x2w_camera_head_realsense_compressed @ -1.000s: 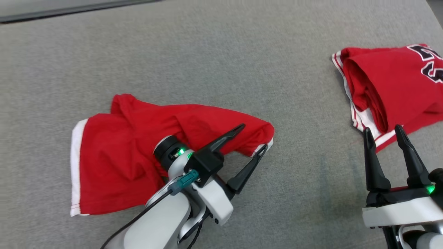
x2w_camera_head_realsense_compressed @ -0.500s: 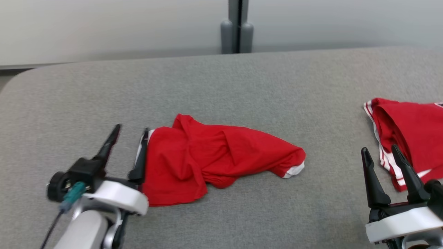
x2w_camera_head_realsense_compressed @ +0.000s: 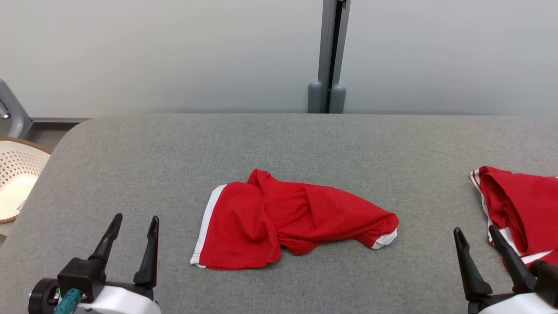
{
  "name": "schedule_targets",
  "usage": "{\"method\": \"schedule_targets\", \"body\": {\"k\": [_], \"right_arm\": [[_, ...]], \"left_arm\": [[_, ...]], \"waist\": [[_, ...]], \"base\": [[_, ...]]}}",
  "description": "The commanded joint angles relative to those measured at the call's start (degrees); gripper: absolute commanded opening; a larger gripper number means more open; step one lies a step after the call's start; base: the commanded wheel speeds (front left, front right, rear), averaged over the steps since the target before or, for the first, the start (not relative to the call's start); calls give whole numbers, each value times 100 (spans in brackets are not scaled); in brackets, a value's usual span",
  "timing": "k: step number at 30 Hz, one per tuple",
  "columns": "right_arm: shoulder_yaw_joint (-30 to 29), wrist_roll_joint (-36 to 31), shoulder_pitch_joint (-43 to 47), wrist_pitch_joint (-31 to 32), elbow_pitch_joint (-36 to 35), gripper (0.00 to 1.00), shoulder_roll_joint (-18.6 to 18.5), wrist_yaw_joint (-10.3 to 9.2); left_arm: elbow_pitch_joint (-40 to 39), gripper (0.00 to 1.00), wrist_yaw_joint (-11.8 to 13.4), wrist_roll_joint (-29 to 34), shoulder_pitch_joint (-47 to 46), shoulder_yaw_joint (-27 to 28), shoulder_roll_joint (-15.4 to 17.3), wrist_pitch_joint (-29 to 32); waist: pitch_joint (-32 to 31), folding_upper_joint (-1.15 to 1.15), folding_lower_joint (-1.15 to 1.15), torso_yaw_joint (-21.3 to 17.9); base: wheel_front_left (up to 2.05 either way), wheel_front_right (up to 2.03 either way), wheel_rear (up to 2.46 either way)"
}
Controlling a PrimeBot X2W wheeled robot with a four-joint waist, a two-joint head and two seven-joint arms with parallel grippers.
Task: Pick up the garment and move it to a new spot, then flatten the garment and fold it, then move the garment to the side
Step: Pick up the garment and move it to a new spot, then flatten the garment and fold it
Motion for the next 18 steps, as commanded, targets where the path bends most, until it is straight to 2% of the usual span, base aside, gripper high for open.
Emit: {"method": "schedule_targets", "body": {"k": [1, 9, 18], "right_arm": [[-2, 36, 91, 19, -3, 100, -18, -2], [-28, 88, 339, 81, -63, 100, -15, -3], [-63, 58, 295, 109, -149, 100, -14, -3]], "left_arm": [[-89, 100, 67, 50, 112, -9, 66, 30], [-600, 100, 328, 154, 526, -46, 217, 236], [-917, 100, 468, 159, 669, -63, 278, 423]], "waist": [[-83, 0, 0, 5], [-252, 0, 0, -51], [-247, 0, 0, -59]], "base": [[0, 0, 0], [0, 0, 0], [0, 0, 0]]}}
